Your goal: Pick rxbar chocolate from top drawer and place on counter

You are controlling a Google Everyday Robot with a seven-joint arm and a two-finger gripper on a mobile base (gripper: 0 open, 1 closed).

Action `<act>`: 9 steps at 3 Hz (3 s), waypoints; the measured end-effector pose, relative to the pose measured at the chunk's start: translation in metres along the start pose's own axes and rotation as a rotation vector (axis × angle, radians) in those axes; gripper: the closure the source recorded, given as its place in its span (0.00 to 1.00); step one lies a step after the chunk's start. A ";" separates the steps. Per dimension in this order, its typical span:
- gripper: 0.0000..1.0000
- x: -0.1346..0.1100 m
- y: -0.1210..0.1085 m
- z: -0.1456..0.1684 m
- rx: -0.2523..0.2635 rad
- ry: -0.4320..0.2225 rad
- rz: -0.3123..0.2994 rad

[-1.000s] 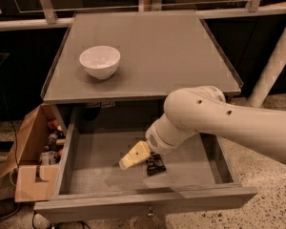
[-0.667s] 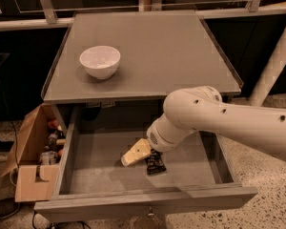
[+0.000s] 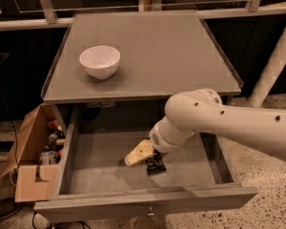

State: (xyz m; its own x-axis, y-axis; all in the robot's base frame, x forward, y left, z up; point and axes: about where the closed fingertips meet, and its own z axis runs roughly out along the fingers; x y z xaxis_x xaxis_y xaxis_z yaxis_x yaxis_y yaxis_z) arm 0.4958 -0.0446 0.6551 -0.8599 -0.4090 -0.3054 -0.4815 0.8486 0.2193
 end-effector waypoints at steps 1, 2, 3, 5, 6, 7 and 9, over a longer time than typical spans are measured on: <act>0.00 0.004 -0.003 0.004 -0.007 0.007 0.009; 0.00 0.010 -0.017 0.022 0.005 0.033 0.042; 0.00 0.012 -0.011 0.028 -0.012 0.036 0.042; 0.00 0.011 -0.002 0.041 -0.042 0.056 0.039; 0.00 0.012 0.000 0.048 -0.058 0.068 0.045; 0.00 0.011 0.000 0.051 -0.067 0.067 0.045; 0.50 0.011 0.000 0.051 -0.067 0.067 0.045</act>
Offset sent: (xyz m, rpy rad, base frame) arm 0.0039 -0.0146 -0.0323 -0.0216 0.0461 -0.0443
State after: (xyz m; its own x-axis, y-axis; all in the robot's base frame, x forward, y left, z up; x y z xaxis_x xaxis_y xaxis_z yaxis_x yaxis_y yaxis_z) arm 0.4945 -0.0317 0.6040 -0.8894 -0.3943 -0.2313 -0.4502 0.8431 0.2940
